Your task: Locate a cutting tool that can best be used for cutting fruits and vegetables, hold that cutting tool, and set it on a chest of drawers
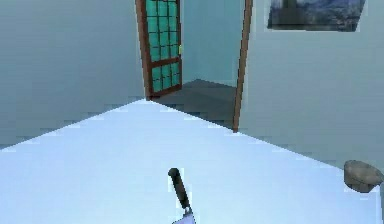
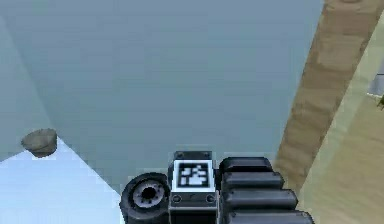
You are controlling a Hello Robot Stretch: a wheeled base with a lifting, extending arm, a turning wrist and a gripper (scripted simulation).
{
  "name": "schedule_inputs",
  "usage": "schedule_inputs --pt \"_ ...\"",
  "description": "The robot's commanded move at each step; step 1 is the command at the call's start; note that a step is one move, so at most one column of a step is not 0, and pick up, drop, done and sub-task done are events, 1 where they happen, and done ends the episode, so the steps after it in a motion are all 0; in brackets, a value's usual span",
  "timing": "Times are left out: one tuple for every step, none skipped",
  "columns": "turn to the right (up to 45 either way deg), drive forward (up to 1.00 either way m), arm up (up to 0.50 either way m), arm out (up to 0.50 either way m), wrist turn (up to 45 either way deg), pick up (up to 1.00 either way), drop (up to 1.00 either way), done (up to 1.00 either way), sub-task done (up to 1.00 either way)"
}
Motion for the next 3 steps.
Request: schedule_inputs --pt "3.0 0.00 0.00 0.00 0.0 0.00 0.00 0.00 0.00" --pt "0.0 1.00 0.00 0.00 0.0 0.00 0.00 0.00 0.00" --pt "0.0 1.00 0.00 0.00 0.0 0.00 0.00 0.00 0.00"
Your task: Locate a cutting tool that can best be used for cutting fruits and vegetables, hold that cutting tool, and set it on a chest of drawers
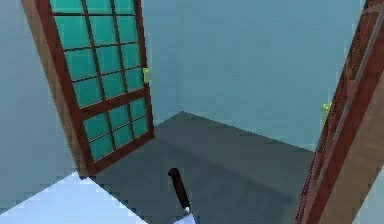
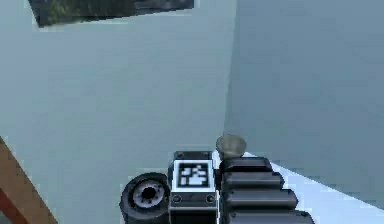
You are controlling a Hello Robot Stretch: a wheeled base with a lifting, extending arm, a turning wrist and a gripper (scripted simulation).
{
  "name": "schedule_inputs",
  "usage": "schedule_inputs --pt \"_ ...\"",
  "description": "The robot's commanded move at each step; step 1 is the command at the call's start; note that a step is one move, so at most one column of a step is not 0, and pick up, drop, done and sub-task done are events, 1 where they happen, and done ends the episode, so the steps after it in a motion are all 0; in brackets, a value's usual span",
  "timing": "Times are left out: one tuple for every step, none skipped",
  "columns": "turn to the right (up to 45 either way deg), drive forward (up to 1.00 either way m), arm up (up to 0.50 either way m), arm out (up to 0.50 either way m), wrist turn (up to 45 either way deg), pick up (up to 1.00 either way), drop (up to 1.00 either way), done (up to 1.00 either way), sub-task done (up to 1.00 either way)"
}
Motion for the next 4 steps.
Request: schedule_inputs --pt "0.0 0.60 0.00 0.00 0.0 0.00 0.00 0.00 0.00" --pt "33.0 0.00 0.00 0.00 0.0 0.00 0.00 0.00 0.00" --pt "0.0 1.00 0.00 0.00 0.0 0.00 0.00 0.00 0.00" --pt "9.0 0.00 0.00 0.00 0.0 0.00 0.00 0.00 0.00"
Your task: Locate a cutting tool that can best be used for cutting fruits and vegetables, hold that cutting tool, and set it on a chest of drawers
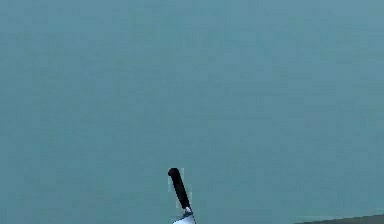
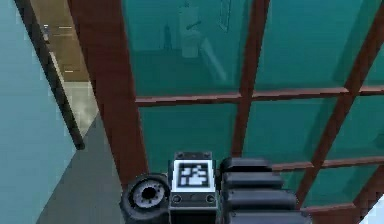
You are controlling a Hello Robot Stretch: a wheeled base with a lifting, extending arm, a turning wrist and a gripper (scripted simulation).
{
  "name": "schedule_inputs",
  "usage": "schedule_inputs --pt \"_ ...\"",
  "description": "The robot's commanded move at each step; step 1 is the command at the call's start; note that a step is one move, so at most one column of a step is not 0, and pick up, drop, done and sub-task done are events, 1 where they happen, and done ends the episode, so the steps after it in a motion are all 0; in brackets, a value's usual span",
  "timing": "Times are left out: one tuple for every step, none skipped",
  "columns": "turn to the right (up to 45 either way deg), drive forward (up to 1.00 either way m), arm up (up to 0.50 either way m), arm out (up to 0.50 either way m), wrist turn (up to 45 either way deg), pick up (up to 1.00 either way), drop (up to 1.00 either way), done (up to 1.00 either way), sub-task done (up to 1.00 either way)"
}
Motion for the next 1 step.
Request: schedule_inputs --pt "0.0 0.25 0.00 0.00 0.0 0.00 0.00 0.00 0.00"
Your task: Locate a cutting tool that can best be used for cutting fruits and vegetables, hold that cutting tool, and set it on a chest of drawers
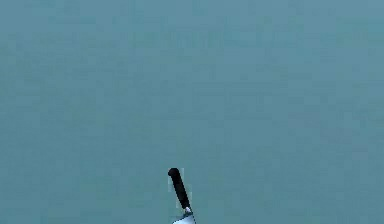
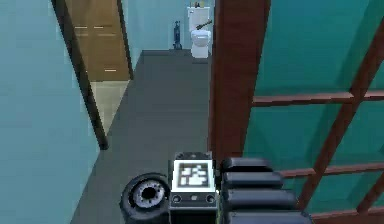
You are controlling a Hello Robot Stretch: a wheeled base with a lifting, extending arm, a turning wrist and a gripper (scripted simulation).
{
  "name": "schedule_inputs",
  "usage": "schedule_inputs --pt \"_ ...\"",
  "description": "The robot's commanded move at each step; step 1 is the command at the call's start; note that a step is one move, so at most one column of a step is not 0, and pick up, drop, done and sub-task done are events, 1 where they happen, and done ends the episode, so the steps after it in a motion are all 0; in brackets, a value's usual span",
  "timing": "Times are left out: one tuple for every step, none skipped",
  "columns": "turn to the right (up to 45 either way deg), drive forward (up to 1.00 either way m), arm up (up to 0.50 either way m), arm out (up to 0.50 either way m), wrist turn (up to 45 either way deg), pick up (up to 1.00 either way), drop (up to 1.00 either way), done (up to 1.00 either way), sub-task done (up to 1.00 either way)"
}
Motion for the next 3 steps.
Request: schedule_inputs --pt "45.0 0.00 0.00 0.00 0.0 0.00 0.00 0.00 0.00" --pt "3.0 0.00 0.00 0.00 0.0 0.00 0.00 0.00 0.00" --pt "0.0 0.60 0.00 0.00 0.0 0.00 0.00 0.00 0.00"
